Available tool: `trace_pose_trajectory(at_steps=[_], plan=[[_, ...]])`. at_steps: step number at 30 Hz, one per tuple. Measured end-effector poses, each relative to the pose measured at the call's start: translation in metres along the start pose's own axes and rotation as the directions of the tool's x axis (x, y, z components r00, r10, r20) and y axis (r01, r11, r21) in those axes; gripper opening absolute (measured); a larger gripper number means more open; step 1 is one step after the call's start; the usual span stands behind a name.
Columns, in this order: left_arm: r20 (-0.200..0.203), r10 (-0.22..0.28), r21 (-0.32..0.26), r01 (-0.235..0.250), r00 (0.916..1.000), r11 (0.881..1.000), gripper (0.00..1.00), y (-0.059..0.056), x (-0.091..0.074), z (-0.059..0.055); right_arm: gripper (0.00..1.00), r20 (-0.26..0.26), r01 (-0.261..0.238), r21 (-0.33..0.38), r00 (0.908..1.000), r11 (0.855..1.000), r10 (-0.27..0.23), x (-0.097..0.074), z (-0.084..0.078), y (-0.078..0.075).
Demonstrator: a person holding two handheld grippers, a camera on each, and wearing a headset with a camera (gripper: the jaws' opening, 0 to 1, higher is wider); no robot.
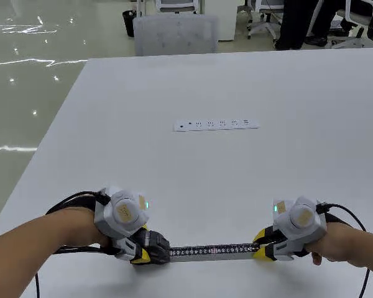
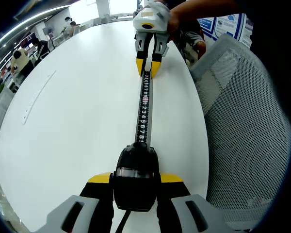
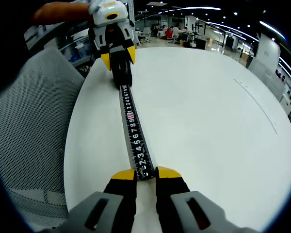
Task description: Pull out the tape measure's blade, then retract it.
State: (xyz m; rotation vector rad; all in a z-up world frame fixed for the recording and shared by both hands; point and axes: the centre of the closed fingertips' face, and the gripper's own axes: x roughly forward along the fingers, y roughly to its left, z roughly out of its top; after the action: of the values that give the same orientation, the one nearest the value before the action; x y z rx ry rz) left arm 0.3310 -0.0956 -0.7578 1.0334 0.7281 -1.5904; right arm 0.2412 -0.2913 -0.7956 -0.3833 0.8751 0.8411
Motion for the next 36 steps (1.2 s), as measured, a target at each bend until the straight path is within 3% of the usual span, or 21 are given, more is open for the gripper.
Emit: trace_pose_trajectory(at_steps=[36], plan=[[0.003,0.006,-0.005,-0.006,1.0,1.0,0.31,0.0,0.0,0.0,0.12,-0.03,0.016,0.0,0.9994,1.0,-0.016,-0.02,-0.025,-0.008]])
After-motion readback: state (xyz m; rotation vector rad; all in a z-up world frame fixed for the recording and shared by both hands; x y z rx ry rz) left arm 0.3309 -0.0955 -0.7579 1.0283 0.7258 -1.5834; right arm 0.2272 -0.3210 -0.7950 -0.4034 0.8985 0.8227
